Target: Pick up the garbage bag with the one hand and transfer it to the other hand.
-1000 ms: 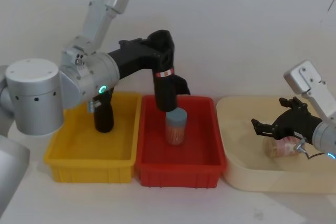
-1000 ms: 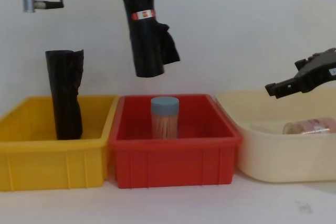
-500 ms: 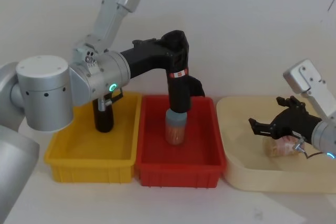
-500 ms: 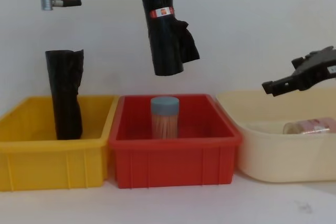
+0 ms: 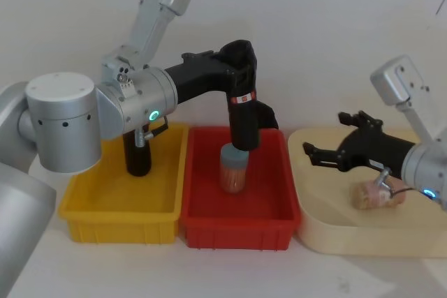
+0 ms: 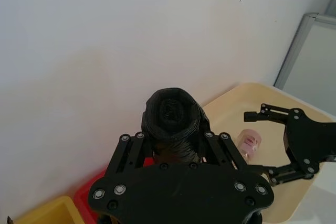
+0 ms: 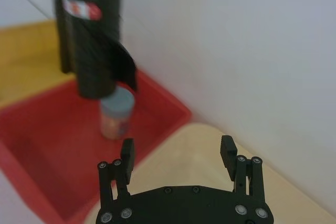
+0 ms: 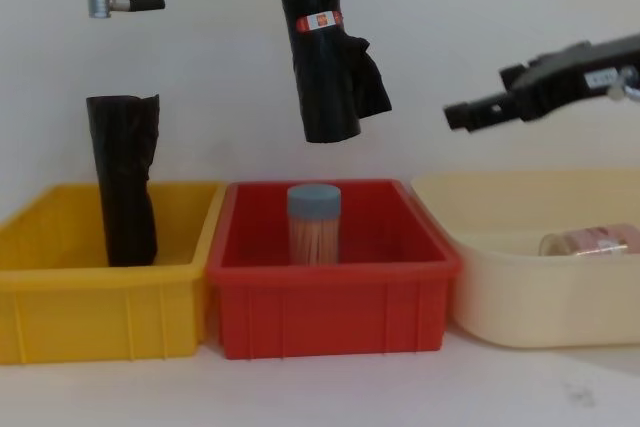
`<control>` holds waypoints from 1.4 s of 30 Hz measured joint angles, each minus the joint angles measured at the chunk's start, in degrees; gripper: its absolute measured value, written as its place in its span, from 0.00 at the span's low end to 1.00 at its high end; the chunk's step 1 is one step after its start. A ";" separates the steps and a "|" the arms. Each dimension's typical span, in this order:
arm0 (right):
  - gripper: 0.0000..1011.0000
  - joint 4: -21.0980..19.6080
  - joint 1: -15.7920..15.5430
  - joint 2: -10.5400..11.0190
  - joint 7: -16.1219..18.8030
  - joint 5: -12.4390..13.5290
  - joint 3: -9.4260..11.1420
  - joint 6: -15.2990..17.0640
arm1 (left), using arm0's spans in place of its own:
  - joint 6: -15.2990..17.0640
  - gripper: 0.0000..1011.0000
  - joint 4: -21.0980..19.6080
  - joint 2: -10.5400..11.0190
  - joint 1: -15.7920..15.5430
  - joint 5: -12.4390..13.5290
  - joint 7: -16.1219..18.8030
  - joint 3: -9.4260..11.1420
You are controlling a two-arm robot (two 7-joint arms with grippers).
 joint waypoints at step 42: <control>0.99 3.90 6.17 -3.76 2.44 2.32 -5.08 4.47 | -3.05 0.42 5.01 3.12 -4.69 -0.73 -9.44 5.43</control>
